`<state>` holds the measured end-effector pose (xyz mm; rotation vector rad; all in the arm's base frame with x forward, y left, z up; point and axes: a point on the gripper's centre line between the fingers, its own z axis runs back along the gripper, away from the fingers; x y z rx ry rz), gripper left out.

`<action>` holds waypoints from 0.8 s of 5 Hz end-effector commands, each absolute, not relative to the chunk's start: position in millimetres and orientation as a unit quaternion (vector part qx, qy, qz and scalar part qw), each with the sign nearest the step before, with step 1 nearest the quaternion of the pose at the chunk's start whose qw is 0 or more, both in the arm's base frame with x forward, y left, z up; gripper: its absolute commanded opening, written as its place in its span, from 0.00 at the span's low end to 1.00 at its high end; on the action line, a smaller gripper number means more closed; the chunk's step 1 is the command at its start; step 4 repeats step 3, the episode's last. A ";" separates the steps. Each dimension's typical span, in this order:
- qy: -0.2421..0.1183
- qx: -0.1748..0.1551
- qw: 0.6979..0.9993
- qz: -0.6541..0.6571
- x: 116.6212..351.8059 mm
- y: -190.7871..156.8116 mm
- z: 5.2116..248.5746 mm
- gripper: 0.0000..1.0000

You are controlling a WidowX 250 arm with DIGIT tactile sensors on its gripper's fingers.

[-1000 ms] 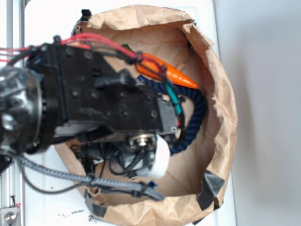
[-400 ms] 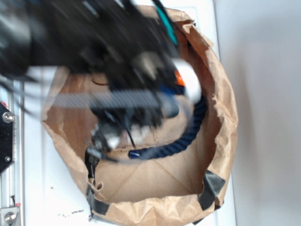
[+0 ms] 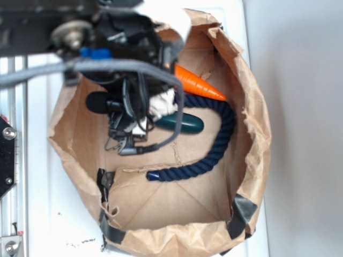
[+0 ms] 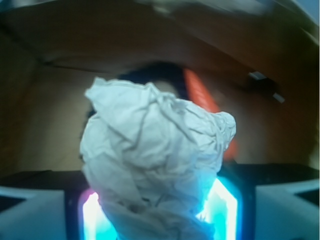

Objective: Grab the white paper.

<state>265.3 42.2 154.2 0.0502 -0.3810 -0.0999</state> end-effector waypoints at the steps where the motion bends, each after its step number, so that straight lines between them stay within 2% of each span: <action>1: -0.180 0.036 0.982 -0.047 285.2 3.6 196.6 0.00; 2: -0.135 0.036 0.988 -0.072 286.5 -3.5 192.6 0.00; 4: -0.123 0.032 0.989 -0.077 283.0 -6.4 189.9 0.00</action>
